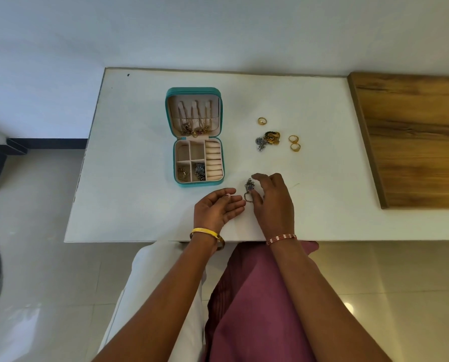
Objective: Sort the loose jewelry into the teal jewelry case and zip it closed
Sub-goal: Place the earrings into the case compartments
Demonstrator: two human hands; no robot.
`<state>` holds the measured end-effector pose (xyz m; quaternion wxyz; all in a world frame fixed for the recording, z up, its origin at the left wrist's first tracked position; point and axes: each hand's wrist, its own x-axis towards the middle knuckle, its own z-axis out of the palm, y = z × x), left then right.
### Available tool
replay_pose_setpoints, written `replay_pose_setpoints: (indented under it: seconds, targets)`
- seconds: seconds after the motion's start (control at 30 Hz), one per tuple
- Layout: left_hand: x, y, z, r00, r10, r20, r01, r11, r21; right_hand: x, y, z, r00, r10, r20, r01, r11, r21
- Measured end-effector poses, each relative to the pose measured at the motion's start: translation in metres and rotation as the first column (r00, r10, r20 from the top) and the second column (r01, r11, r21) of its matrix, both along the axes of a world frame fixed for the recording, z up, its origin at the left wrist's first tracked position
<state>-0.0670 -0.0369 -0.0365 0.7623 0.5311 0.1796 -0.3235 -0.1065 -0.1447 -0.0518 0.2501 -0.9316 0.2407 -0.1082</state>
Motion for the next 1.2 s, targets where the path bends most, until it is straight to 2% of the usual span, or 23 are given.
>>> replay_pose_setpoints:
  seconds: [0.13,0.23,0.47,0.63,0.73,0.83,0.97,1.07,1.2]
  targets:
    - [0.000,0.001,-0.001,1.000,0.017,-0.013,-0.018,1.000,-0.012,-0.001,0.003,-0.002,0.994,0.105,-0.022,-0.106,0.991,-0.079]
    - [0.000,0.003,-0.002,1.000,0.009,-0.006,-0.009,1.000,-0.016,0.000,0.003,-0.004,0.994,0.105,-0.026,-0.107,0.989,-0.104]
    - [-0.004,0.006,-0.006,0.995,-0.060,0.076,0.056,0.997,0.049,-0.004,0.000,0.001,0.996,0.033,0.084,-0.034,0.999,0.013]
    - [-0.004,0.008,-0.008,0.991,-0.089,0.101,0.086,0.996,0.033,-0.011,0.013,0.017,0.976,-0.068,0.205,0.017,0.970,0.242]
    - [-0.005,0.010,-0.005,0.988,-0.091,0.126,0.090,0.996,0.018,-0.011,0.023,0.021,0.976,-0.130,0.177,0.053,0.921,0.385]
    - [-0.006,0.012,-0.004,0.959,-0.152,0.238,0.124,0.984,0.129,-0.009,0.026,0.021,0.979,-0.166,0.120,0.082,0.856,0.510]
    - [-0.008,0.011,-0.006,0.917,-0.235,0.322,0.151,0.952,0.265,-0.009,0.022,0.018,0.979,-0.190,0.069,0.110,0.784,0.611]
    - [-0.007,0.012,-0.008,0.918,-0.242,0.313,0.151,0.945,0.289,-0.010,0.019,0.018,0.984,-0.167,0.055,0.085,0.723,0.686]
    - [-0.006,0.015,-0.009,0.918,-0.240,0.317,0.141,0.942,0.306,-0.009,0.019,0.015,0.983,-0.169,0.068,0.073,0.709,0.701]
